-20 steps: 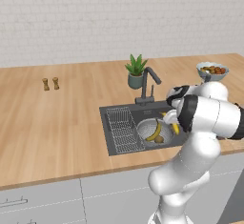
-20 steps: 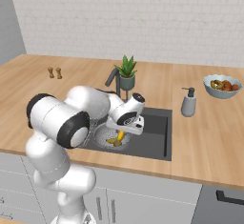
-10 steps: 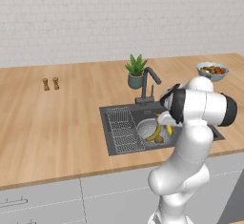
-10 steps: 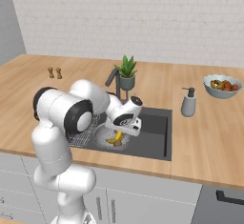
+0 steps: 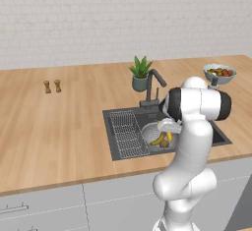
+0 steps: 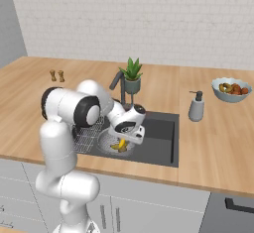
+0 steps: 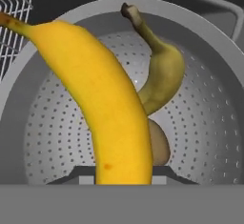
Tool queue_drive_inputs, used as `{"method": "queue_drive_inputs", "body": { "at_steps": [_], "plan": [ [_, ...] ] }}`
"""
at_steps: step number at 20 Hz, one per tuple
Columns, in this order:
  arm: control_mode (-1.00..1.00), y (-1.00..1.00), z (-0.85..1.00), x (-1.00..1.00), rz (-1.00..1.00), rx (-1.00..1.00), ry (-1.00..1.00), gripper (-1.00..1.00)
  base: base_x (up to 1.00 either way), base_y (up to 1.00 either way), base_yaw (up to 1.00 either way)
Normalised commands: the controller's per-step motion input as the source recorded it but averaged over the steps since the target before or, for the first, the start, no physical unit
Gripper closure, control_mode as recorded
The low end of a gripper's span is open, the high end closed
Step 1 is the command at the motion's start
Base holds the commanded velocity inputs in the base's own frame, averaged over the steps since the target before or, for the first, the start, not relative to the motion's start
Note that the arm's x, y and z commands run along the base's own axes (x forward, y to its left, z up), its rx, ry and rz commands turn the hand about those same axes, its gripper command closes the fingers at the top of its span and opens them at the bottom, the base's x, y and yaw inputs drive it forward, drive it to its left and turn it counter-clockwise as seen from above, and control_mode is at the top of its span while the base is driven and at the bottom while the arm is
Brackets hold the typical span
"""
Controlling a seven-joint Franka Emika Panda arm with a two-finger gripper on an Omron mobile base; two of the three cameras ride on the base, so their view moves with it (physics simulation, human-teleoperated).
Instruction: Put the colander in the sink, put the kiwi, banana, banana in the colander, and turn on the sink faucet and pour water over the colander.
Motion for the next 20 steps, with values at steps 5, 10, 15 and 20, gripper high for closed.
{"method": "queue_drive_inputs", "body": {
  "at_steps": [5,10,15,20],
  "plan": [
    [-1.00,0.03,-0.27,0.15,0.00,0.01,0.00,1.00,0.00,0.00,0.00],
    [-1.00,0.04,-0.23,0.12,0.00,0.01,0.00,1.00,0.00,0.00,0.00],
    [-1.00,0.19,-0.14,-0.02,0.00,0.00,0.00,-1.00,0.00,0.00,0.00],
    [-1.00,0.13,-0.04,-0.22,-0.01,0.00,0.00,-1.00,0.00,0.00,0.00]
  ]
}}
